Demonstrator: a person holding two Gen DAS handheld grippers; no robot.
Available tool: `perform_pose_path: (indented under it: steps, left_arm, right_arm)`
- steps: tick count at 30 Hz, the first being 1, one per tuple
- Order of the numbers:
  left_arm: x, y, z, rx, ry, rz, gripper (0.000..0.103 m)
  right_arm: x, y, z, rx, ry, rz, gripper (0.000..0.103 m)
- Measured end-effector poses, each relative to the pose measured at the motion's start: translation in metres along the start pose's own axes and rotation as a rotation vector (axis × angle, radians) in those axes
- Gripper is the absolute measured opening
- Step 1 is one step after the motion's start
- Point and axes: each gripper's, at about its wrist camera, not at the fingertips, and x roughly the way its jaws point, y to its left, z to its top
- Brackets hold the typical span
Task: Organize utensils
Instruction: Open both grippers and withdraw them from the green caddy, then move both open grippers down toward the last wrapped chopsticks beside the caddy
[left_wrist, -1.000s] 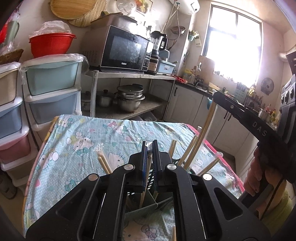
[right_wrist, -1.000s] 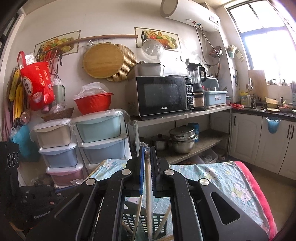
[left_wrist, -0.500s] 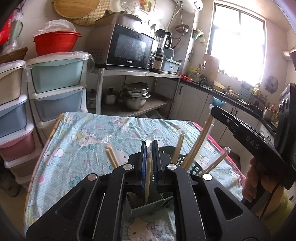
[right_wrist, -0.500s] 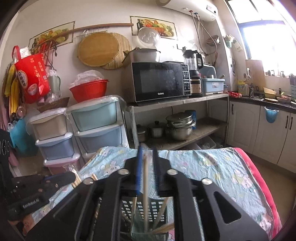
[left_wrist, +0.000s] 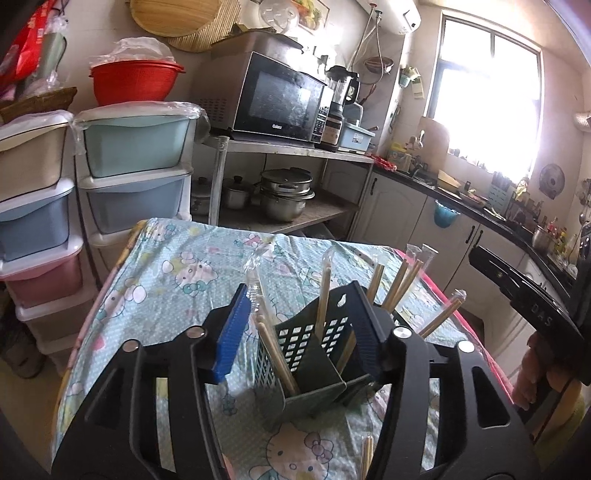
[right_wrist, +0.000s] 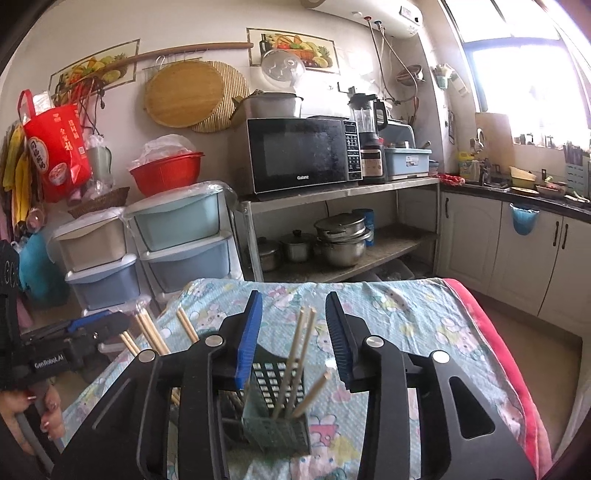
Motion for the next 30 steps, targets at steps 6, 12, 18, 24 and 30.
perform_pose_path:
  steps: [6, 12, 18, 24, 30]
  left_arm:
    - [-0.008, 0.000, -0.010, -0.002, -0.005, 0.014, 0.076]
    - [-0.017, -0.003, -0.021, 0.009, -0.003, 0.030, 0.092]
    - [-0.023, -0.005, -0.035, 0.009, 0.013, 0.033, 0.092]
    - [-0.026, -0.006, -0.052, 0.013, 0.046, 0.024, 0.092]
    - [-0.021, -0.011, -0.072, 0.034, 0.102, 0.013, 0.092]
  right_arm:
    - [-0.016, -0.002, -0.013, -0.014, 0.019, -0.014, 0.038]
    - [-0.029, -0.003, -0.030, -0.018, 0.053, -0.012, 0.042]
    - [-0.038, -0.007, -0.046, -0.006, 0.092, -0.015, 0.045]
    - [-0.046, -0.014, -0.065, 0.008, 0.148, -0.016, 0.049]
    - [-0.047, -0.019, -0.085, 0.011, 0.213, -0.026, 0.051]
